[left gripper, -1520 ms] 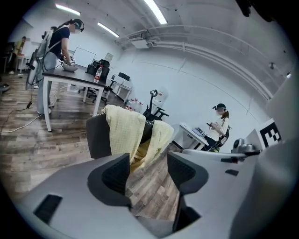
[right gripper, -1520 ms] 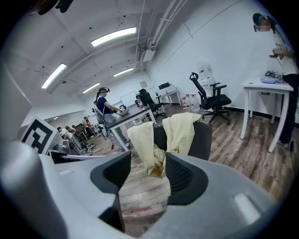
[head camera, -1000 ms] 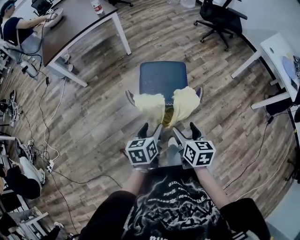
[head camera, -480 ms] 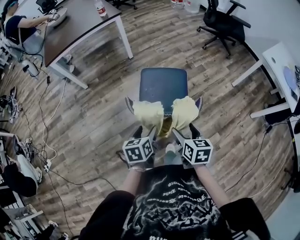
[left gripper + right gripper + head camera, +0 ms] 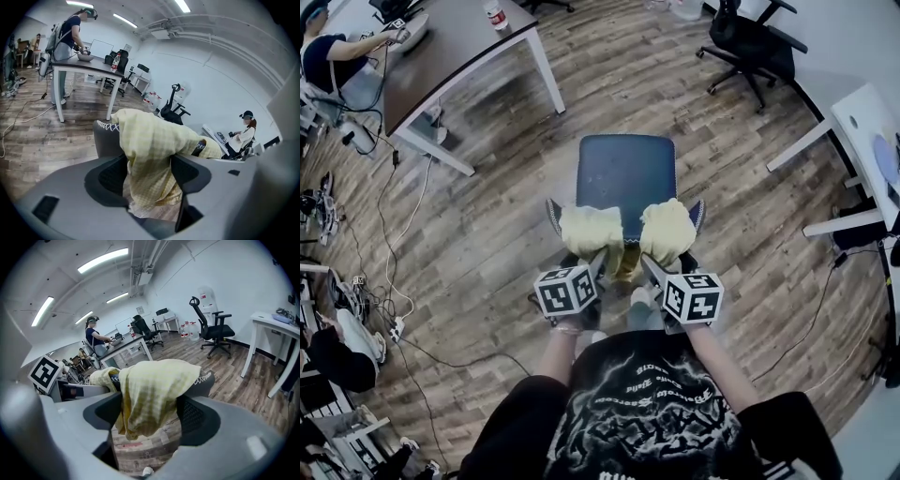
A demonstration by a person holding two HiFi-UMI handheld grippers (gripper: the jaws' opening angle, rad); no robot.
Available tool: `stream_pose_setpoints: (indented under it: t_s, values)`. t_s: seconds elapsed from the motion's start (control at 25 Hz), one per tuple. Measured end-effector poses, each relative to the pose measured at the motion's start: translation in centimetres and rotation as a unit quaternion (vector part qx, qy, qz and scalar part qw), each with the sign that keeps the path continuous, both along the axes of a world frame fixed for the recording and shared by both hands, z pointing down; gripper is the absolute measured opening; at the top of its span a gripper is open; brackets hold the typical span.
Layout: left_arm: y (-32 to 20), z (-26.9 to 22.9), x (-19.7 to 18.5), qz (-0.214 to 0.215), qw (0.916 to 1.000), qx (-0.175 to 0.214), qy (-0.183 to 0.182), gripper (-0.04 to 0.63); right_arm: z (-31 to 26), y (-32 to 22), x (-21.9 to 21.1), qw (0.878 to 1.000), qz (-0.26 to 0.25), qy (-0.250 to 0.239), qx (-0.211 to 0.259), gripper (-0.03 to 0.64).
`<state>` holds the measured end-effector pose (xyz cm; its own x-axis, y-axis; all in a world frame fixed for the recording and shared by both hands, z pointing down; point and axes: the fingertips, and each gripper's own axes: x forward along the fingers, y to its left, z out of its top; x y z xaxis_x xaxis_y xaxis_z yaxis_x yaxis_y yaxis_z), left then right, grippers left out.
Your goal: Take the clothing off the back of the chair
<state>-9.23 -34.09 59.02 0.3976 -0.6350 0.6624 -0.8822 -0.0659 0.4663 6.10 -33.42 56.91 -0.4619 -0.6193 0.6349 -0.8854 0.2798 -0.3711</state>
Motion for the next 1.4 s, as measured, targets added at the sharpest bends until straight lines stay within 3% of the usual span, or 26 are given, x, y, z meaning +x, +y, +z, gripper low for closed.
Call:
stream_pose_setpoints:
  t_s: [0.2,0.36,0.44,0.56,0.6,0.8,1.08,1.4]
  values:
    - [-0.7,0.2,0.3,0.026,0.9996,-0.005,0.002,0.279,0.2,-0.7,0.3,1.0,-0.01,0.003,0.001,0.351]
    - [-1.0,0.1,0.5,0.038,0.9993,-0.006,0.001,0.273,0.4,-0.9,0.9,1.0,-0.008,0.013,-0.009,0.276]
    - [-0.9,0.0,0.9,0.044,0.999,-0.006,0.009,0.232,0.4,-0.8,0.6,1.0,-0.009,0.016,-0.016,0.257]
    - [-0.6,-0.3,1.6,0.049,0.9987,-0.005,0.014,0.148,0.3,-0.6,-0.2,0.999,-0.023,0.016,-0.014,0.135]
    - [-0.5,-0.4,1.8,0.05,0.9986,-0.004,0.014,0.125,0.2,-0.6,-0.2,0.999,-0.025,0.022,-0.012,0.126]
    - [-0.1,-0.5,2.0,0.051,0.9986,-0.007,0.013,0.075,0.2,-0.4,-0.1,0.999,-0.03,0.029,-0.013,0.098]
    - [1.0,-1.6,2.0,0.053,0.9984,0.012,0.017,0.066,-0.7,0.2,-0.5,0.999,-0.026,0.026,0.001,0.081]
    - [3.6,-3.0,2.8,0.092,0.9946,0.042,0.024,0.066,-1.9,2.5,-1.5,0.999,-0.029,0.021,0.021,0.08]
